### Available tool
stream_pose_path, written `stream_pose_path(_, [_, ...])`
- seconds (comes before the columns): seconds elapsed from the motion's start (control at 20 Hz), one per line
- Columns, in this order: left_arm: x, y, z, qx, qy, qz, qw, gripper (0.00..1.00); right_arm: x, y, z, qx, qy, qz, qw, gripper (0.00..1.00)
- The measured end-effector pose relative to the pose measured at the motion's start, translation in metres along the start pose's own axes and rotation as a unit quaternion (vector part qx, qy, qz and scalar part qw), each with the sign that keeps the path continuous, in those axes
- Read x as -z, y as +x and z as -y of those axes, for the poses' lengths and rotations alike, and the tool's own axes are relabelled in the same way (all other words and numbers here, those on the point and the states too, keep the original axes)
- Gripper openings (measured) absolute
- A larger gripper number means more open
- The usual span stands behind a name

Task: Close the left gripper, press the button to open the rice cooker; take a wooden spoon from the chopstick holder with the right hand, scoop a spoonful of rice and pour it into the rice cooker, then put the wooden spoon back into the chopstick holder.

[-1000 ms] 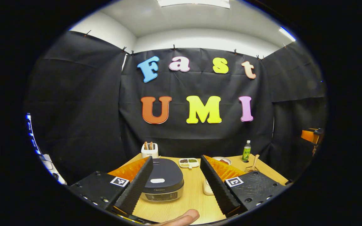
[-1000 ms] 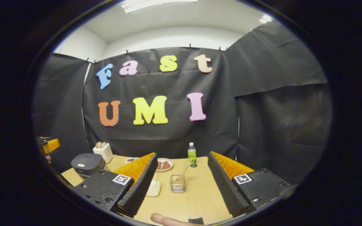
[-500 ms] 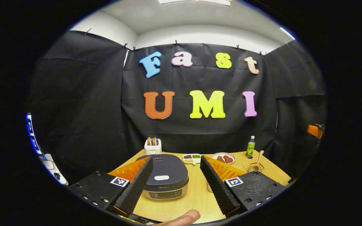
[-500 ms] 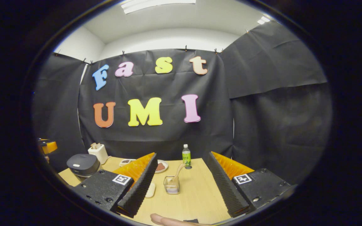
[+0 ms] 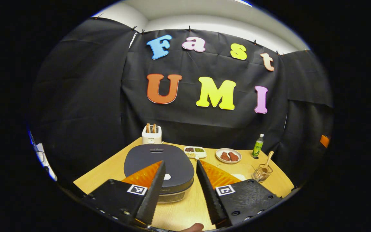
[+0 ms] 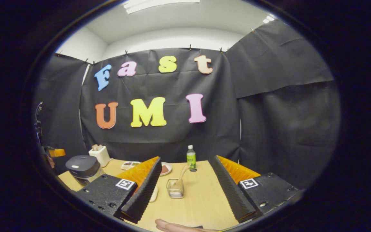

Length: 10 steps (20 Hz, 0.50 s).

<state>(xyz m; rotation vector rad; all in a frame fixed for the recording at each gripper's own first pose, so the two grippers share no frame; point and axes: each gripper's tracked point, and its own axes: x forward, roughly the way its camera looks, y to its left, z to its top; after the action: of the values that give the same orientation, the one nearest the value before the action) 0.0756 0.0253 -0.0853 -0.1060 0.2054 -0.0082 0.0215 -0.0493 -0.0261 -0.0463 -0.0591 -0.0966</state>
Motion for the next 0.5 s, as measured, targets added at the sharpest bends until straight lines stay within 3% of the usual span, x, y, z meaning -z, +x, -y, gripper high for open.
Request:
stream_pose_path(0.05, [0.008, 0.008, -0.010, -0.014, 0.003, -0.013, 1.000, 0.51, 0.003, 0.001, 0.002, 0.006, -0.006, 0.004, 1.000, 1.00])
stream_pose_path(0.15, [0.021, 0.018, -0.016, -0.026, 0.011, -0.030, 0.999, 0.46, 0.012, 0.002, 0.003, 0.005, -0.009, 0.002, 1.000, 1.00])
stream_pose_path(0.2, [0.026, 0.026, -0.008, -0.005, 0.013, -0.046, 0.999, 0.62, 0.014, 0.003, 0.005, 0.005, -0.011, 0.001, 1.000, 1.00])
stream_pose_path(0.3, [0.042, 0.033, -0.002, 0.005, 0.005, -0.072, 0.997, 0.01, 0.019, 0.004, 0.005, 0.003, -0.013, -0.004, 1.000, 1.00])
stream_pose_path(0.4, [0.051, 0.037, -0.007, 0.002, 0.018, -0.090, 0.996, 0.04, 0.022, 0.003, 0.002, -0.003, -0.017, -0.005, 1.000, 1.00])
stream_pose_path(0.5, [0.064, 0.042, -0.015, -0.017, 0.011, -0.109, 0.994, 0.00, 0.025, 0.003, -0.001, -0.008, -0.026, -0.005, 1.000, 1.00])
